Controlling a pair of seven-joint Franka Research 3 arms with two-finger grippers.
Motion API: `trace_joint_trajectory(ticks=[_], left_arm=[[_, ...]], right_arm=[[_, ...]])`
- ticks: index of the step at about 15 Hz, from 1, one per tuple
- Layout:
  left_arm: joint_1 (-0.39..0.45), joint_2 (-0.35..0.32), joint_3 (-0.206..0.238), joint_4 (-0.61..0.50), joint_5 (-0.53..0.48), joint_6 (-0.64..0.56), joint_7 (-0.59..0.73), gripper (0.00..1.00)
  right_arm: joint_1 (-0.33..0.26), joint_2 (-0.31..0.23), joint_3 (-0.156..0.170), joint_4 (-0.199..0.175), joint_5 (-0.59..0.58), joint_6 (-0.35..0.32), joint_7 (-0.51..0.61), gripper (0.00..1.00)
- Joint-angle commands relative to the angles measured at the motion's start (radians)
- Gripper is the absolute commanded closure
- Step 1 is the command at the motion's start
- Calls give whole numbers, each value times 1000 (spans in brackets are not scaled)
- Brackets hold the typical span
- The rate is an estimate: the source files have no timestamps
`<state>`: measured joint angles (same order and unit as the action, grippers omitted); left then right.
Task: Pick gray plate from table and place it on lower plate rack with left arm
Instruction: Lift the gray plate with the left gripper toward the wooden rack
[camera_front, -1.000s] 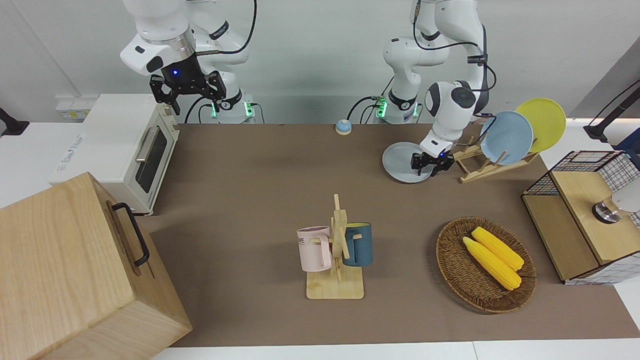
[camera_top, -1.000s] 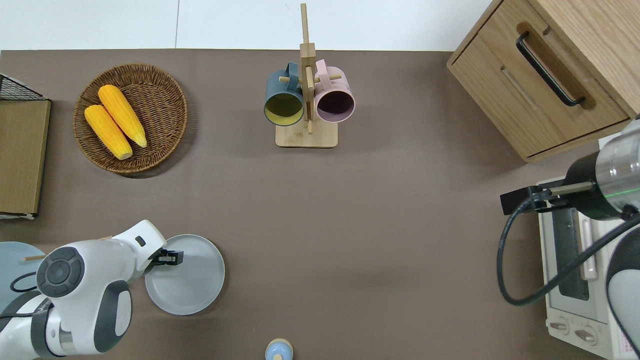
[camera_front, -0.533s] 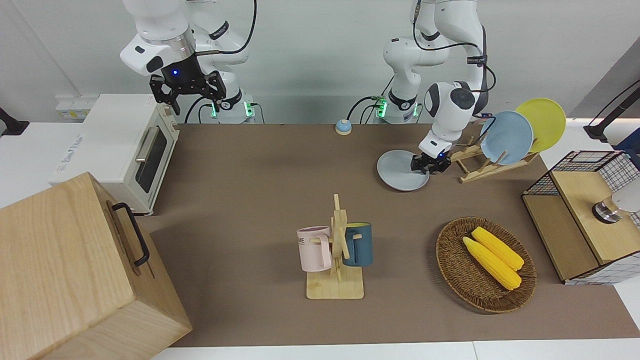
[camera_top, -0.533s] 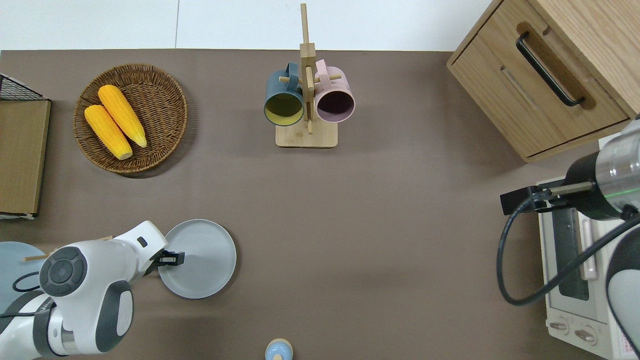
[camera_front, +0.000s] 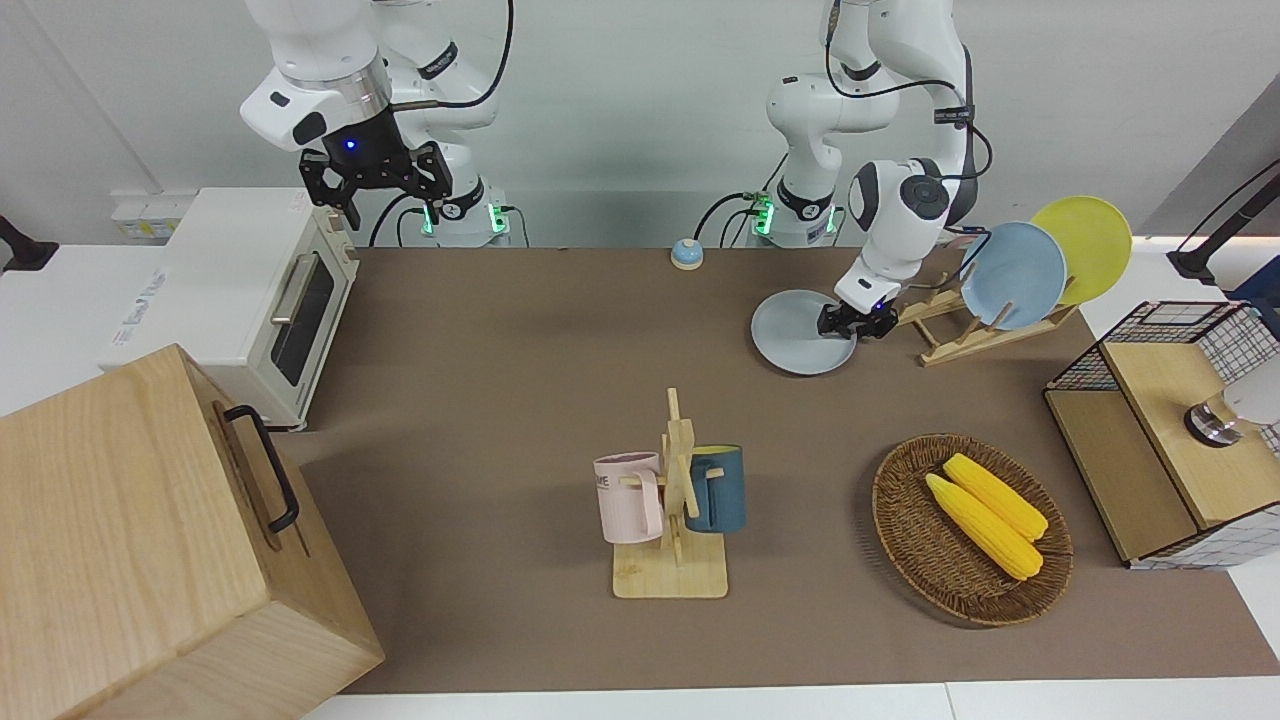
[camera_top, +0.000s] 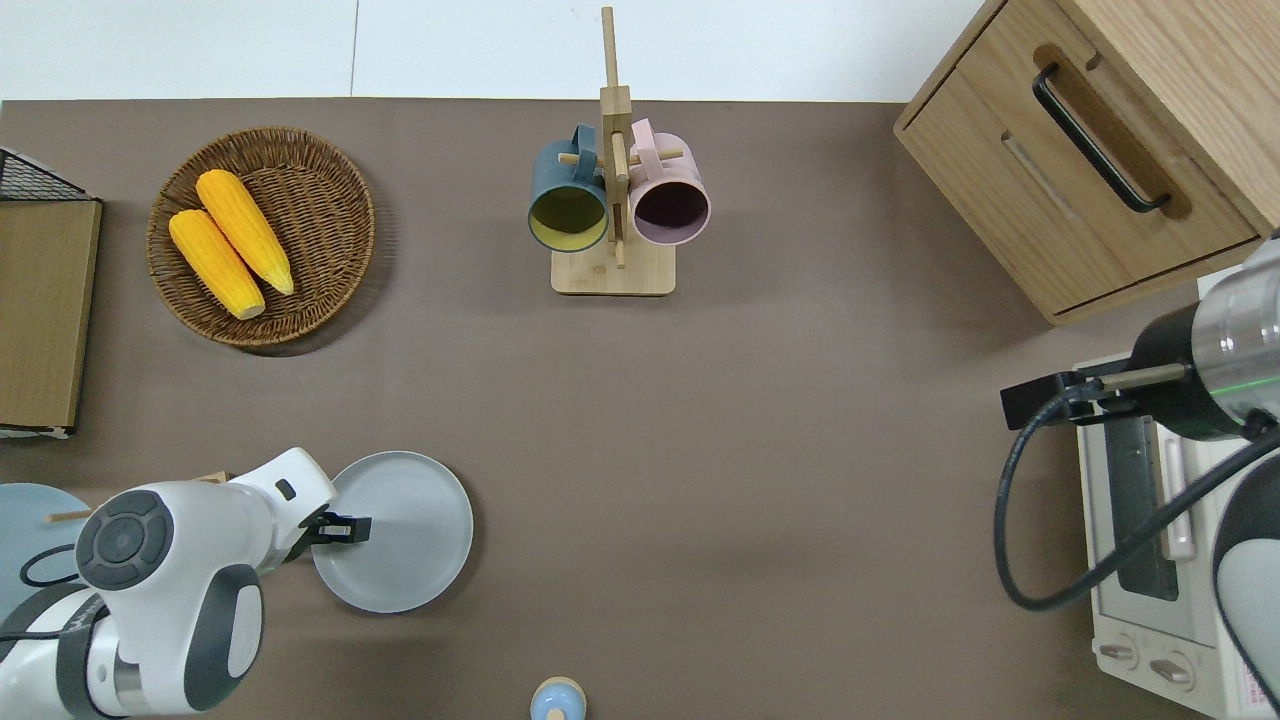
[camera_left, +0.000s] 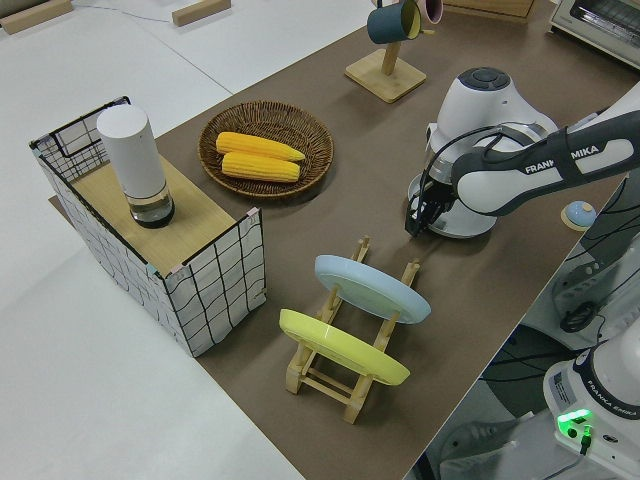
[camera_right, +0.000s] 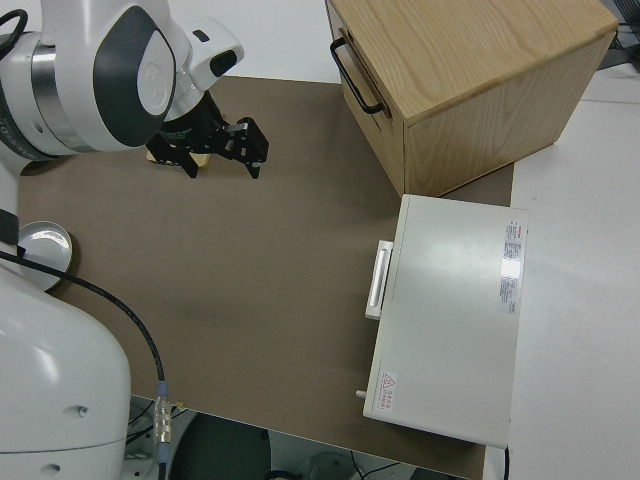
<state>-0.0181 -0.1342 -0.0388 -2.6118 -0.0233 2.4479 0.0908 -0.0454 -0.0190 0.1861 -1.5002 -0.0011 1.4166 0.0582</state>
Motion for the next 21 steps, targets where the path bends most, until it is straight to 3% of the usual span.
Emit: trace_joint_trajectory(ticks=[1, 13, 21], left_arm=[[-5, -74, 2, 31, -4, -120, 7, 1000], [1, -185, 5, 188, -4, -412, -2, 1000], [10, -199, 36, 407, -4, -684, 9, 1000]], right_arm=[[-10, -2, 6, 6, 10, -13, 0, 11], [-10, -2, 6, 6, 10, -13, -1, 13], [-10, -2, 6, 6, 10, -13, -1, 13]])
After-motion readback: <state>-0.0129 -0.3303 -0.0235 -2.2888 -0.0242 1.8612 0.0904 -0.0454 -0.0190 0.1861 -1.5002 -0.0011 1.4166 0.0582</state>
